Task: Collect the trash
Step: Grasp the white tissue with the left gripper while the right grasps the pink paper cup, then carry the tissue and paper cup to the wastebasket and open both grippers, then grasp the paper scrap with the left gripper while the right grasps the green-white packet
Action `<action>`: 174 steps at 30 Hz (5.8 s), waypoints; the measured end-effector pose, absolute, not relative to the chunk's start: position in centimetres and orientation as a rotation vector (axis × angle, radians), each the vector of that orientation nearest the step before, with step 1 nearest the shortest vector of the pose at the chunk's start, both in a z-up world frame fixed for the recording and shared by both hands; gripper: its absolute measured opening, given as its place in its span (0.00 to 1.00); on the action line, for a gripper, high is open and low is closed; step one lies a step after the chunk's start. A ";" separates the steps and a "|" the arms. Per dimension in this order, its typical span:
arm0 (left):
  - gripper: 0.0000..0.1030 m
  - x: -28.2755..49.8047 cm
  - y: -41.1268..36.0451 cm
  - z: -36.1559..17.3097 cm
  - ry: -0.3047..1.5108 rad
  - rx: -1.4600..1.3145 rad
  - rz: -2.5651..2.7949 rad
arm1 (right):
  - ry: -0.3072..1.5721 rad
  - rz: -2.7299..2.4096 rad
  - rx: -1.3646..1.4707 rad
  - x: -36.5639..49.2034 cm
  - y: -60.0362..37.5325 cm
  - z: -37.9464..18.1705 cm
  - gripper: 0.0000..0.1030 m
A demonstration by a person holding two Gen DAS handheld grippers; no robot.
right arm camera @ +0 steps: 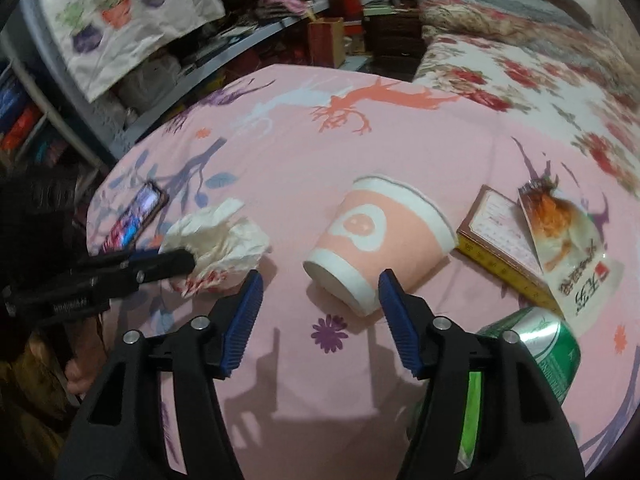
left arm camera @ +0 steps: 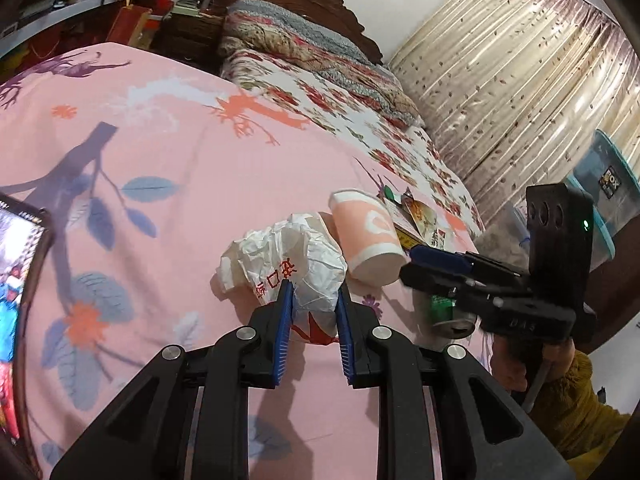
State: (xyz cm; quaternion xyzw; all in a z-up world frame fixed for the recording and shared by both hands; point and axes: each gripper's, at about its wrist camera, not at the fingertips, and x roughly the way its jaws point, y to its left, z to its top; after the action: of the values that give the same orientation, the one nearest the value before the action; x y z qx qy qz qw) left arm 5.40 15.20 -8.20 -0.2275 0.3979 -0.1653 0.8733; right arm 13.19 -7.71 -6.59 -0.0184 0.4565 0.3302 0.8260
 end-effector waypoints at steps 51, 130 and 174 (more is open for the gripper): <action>0.20 5.1 12.1 -3.4 0.732 -0.461 -0.411 | 0.798 0.400 0.364 7.9 -19.9 -4.8 0.68; 0.56 10.9 -3.5 -1.7 0.871 -0.189 -0.514 | 0.787 0.353 0.616 15.5 -34.0 -10.3 0.54; 0.03 16.3 7.7 -11.7 1.013 -0.759 -0.619 | 0.910 0.206 0.078 29.7 -21.7 -10.2 0.73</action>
State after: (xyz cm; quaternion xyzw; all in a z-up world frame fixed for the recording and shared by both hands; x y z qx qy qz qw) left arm 16.31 7.70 -11.72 -0.3487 0.4656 -0.2844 0.7621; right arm 29.73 -21.72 -10.21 0.0375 0.4385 0.0992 0.8924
